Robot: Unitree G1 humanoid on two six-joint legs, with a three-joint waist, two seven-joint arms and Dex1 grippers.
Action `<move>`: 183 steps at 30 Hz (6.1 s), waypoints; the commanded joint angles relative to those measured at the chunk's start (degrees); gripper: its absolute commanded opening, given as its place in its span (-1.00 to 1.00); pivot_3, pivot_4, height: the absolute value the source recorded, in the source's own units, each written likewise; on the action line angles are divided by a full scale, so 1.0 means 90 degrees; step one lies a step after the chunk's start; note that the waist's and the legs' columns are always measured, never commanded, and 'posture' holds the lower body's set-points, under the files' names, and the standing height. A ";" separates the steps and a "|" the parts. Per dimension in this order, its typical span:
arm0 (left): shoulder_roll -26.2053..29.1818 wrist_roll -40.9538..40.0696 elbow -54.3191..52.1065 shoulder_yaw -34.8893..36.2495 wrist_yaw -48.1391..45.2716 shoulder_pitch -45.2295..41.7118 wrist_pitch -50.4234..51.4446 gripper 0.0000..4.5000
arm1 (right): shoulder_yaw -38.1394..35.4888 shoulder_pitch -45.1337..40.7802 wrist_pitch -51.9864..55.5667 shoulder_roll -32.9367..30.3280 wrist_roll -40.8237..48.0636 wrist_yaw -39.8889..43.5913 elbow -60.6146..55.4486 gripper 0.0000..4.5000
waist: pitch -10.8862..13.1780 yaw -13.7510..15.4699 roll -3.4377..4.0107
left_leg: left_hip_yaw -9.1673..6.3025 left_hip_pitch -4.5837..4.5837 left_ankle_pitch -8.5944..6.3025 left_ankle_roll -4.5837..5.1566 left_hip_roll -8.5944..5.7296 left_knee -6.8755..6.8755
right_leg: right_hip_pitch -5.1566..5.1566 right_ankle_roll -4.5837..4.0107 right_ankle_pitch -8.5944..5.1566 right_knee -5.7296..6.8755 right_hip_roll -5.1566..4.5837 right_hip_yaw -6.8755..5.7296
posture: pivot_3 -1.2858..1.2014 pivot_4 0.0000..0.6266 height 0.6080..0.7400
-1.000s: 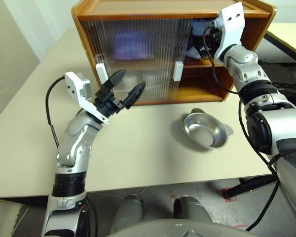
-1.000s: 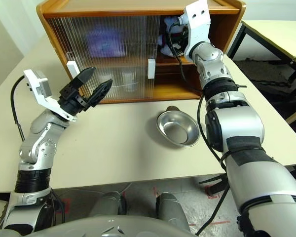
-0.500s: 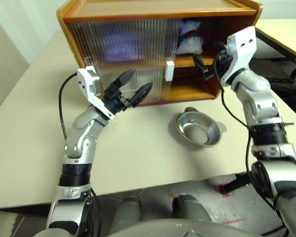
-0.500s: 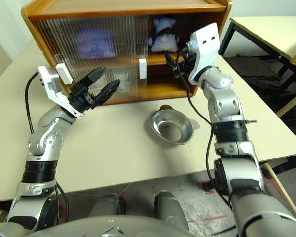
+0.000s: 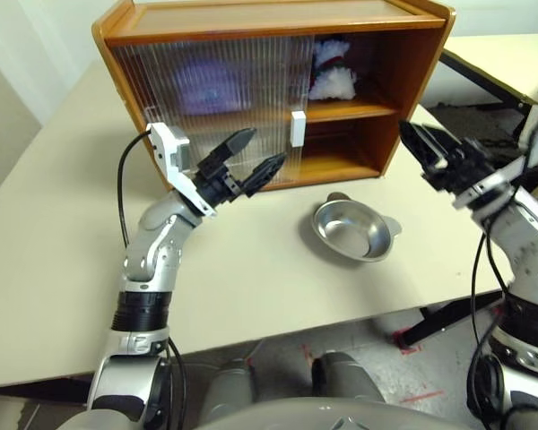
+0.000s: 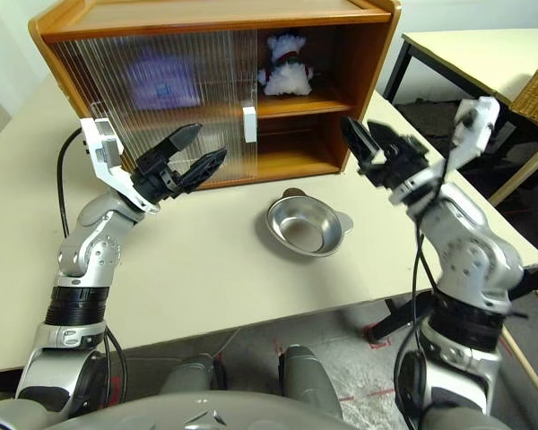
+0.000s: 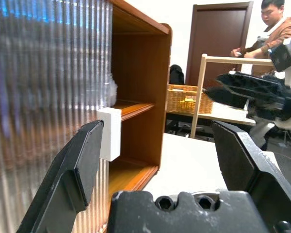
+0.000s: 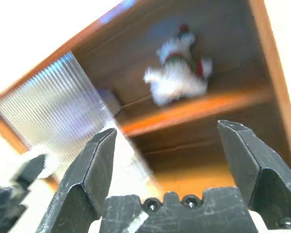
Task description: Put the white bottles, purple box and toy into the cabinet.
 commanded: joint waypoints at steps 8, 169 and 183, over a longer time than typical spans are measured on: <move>0.0043 0.0015 0.0037 0.0003 -0.0048 -0.0020 0.0043 1.00 | -0.0688 0.1268 0.1168 0.0074 0.2544 -0.1081 0.0638 0.99 | 0.0000 -0.0135 0.0003 | 0.0002 0.0000 0.0000 0.0000 -0.0003 -0.0001 | 0.0013 0.0004 -0.0002 -0.0011 0.0000 0.0006 | 0.01 -1.00 1.00; 0.0491 -0.0212 -0.1732 0.0423 0.1091 0.0907 0.0581 1.00 | -0.2453 -0.3795 -0.5187 0.0732 0.0268 0.0026 0.9546 0.98 | 0.0010 0.1048 0.0020 | -0.0002 -0.0015 -0.0001 -0.0002 -0.0003 -0.0088 | -0.0016 -0.0016 0.0013 -0.0061 -0.0001 -0.0008 | 0.21 -1.00 1.00; 0.0349 -0.0178 -0.1179 0.0234 0.0807 0.0525 0.0393 1.00 | -0.2370 -0.2863 -0.4501 0.1191 0.0526 -0.0521 0.7905 0.98 | 0.0007 0.0723 0.0023 | -0.0004 -0.0013 0.0000 0.0000 -0.0004 -0.0086 | -0.0016 -0.0016 0.0013 -0.0049 -0.0002 -0.0005 | 0.14 -1.00 1.00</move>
